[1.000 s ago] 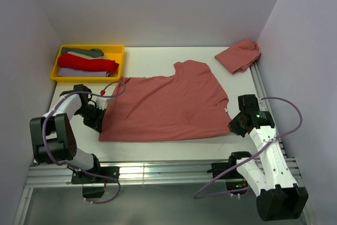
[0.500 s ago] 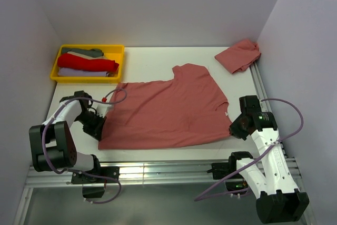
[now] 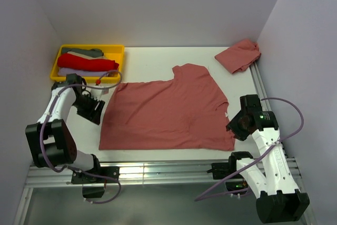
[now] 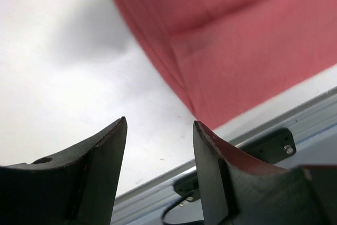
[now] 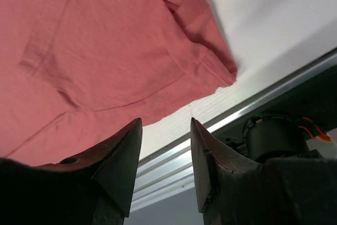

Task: Roll the t-shirts
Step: Fold the tshirt

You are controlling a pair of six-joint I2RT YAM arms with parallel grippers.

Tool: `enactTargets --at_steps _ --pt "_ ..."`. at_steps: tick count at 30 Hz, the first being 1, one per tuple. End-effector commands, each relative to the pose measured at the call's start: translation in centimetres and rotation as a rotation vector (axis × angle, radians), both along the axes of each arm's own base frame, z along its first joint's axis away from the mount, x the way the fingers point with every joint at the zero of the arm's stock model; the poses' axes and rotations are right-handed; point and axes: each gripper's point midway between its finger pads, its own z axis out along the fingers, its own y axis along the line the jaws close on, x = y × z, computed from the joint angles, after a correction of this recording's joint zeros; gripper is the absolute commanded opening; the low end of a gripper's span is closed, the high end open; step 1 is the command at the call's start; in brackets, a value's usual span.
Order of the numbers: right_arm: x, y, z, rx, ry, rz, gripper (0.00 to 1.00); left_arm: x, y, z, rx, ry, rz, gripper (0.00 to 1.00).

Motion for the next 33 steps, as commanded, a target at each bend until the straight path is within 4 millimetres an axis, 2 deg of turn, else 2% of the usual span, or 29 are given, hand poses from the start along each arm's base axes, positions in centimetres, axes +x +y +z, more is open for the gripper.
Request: enactTargets --at_steps 1,2,4,5,6,7,8,9,11,12,14,15,19,21,23,24,27,33 --pt "2.2 0.7 2.4 0.033 -0.108 0.032 0.5 4.3 0.2 2.7 -0.023 -0.098 -0.002 0.59" --pt "3.8 0.8 3.2 0.04 -0.17 0.044 0.5 5.5 0.1 3.2 -0.035 -0.117 0.013 0.59" --pt "5.9 2.2 3.8 0.103 -0.221 0.093 0.5 8.5 0.1 2.9 -0.065 -0.126 0.052 0.59" --pt "7.9 2.6 4.8 0.123 -0.296 0.107 0.5 11.4 0.2 4.7 -0.083 -0.197 0.062 0.59" --pt "9.0 2.8 4.8 0.129 -0.306 0.109 0.5 12.9 -0.2 3.9 -0.121 -0.178 0.082 0.58" --pt "9.9 2.9 5.1 0.132 -0.331 0.111 0.5 15.0 -0.5 5.0 -0.151 -0.228 0.088 0.58" --pt "11.7 2.8 5.8 0.133 -0.389 0.103 0.49 16.5 -0.7 5.1 -0.176 -0.253 0.1 0.58" --pt "12.6 2.8 5.6 0.135 -0.391 0.095 0.49 17.6 -1.2 4.1 -0.199 -0.239 0.101 0.57" --pt "14.6 2.7 6.1 0.133 -0.448 0.085 0.49 20.4 -1.8 4.4 -0.232 -0.299 0.112 0.57" --pt "15.3 2.5 5.4 0.124 -0.432 0.074 0.49 21.0 -2.4 3.3 -0.243 -0.285 0.102 0.56" --pt "16.8 2.0 5.2 0.093 -0.444 0.067 0.49 21.9 -3.6 2.8 -0.277 -0.293 0.09 0.56" --pt "17.4 1.7 4.2 0.078 -0.411 0.064 0.49 22.6 -4.4 2.2 -0.289 -0.302 0.07 0.55" --pt "20.2 1.7 3.3 0.069 -0.42 0.085 0.48 23.3 -6.1 1.3 -0.321 -0.332 0.04 0.56" --pt "21.0 1.9 2.2 0.075 -0.398 0.087 0.48 23.4 -6.7 1.0 -0.312 -0.341 0.025 0.57" --pt "21.8 2.1 1.8 0.09 -0.399 0.091 0.47 23.7 -6.9 0.1 -0.278 -0.352 0.025 0.57" --pt "22.0 2.3 1.1 0.098 -0.379 0.093 0.47 23.8 -7.2 -0.7 -0.25 -0.344 0.021 0.58" --pt "22.5 2.8 0.5 0.125 -0.375 0.1 0.47 24.6 -7.2 -2.2 -0.215 -0.327 0.045 0.58" --pt "22.6 2.8 -0.2 0.122 -0.368 0.107 0.46 27.5 -6.5 -2.2 -0.183 -0.36 0.085 0.59"
